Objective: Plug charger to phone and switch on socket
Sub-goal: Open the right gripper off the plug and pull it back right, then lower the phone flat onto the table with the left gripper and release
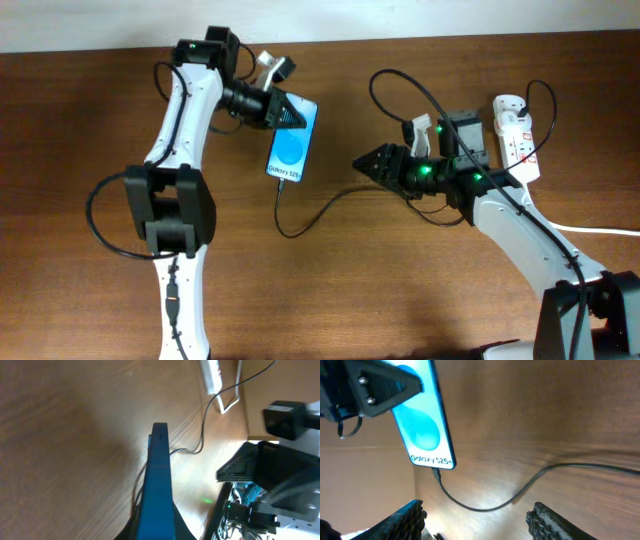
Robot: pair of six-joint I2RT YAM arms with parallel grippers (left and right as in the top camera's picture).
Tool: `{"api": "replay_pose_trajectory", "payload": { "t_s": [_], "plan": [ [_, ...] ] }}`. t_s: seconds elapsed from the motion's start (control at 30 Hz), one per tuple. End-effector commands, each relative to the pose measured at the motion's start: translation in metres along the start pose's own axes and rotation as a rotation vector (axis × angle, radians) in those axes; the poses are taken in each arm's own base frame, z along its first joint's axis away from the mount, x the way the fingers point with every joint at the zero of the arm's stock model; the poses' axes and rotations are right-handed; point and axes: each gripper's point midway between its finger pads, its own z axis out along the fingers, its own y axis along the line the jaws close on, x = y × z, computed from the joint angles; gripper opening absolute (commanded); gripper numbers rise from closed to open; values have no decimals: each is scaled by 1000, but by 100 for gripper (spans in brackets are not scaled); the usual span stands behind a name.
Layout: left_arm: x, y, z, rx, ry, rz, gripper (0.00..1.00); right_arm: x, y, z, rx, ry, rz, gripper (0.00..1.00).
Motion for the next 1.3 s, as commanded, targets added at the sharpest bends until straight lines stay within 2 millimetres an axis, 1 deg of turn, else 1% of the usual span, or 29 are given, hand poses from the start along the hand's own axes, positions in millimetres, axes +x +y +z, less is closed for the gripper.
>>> {"api": "replay_pose_trajectory", "payload": {
  "t_s": [0.0, 0.07, 0.13, 0.2, 0.33, 0.47, 0.6, 0.67, 0.8, 1.0, 1.1, 1.17, 1.27],
  "plan": [
    [11, 17, 15, 1, 18, -118, 0, 0, -4, -1, 19, 7, -40, 72],
    [14, 25, 20, -4, 18, -151, 0, 3, -6, -1, 25, 16, -39, 72],
    [18, 42, 26, -60, 20, -208, 0, 7, -8, -1, 35, 29, -32, 73],
    [19, 52, 28, -95, 19, -250, 0, 9, -10, -1, 42, 39, -30, 73],
    [17, 60, 33, -104, -4, -285, 0, 15, -19, -2, 82, 55, -34, 74],
    [18, 76, 33, -184, -9, -328, 0, 19, -27, -3, 122, 63, -9, 75],
    [17, 86, 31, -238, -19, -342, 0, 20, -28, -3, 124, 65, -7, 75],
    [18, 95, 28, -293, -26, -383, 0, 19, -29, -3, 128, 64, -6, 75],
    [19, 96, 28, -298, -26, -395, 0, 19, -32, -4, 148, 60, -1, 75],
    [26, 108, 30, -368, -16, -451, 0, 20, -34, -4, 154, 63, 5, 75],
    [31, 113, 38, -365, -1, -458, 0, 21, -34, -4, 153, 65, -14, 75],
    [36, 120, 45, -361, 14, -486, 0, 22, -34, -4, 156, 69, -12, 76],
    [40, 123, 51, -340, 28, -501, 0, 22, -34, -4, 157, 70, -12, 75]
  ]
}}
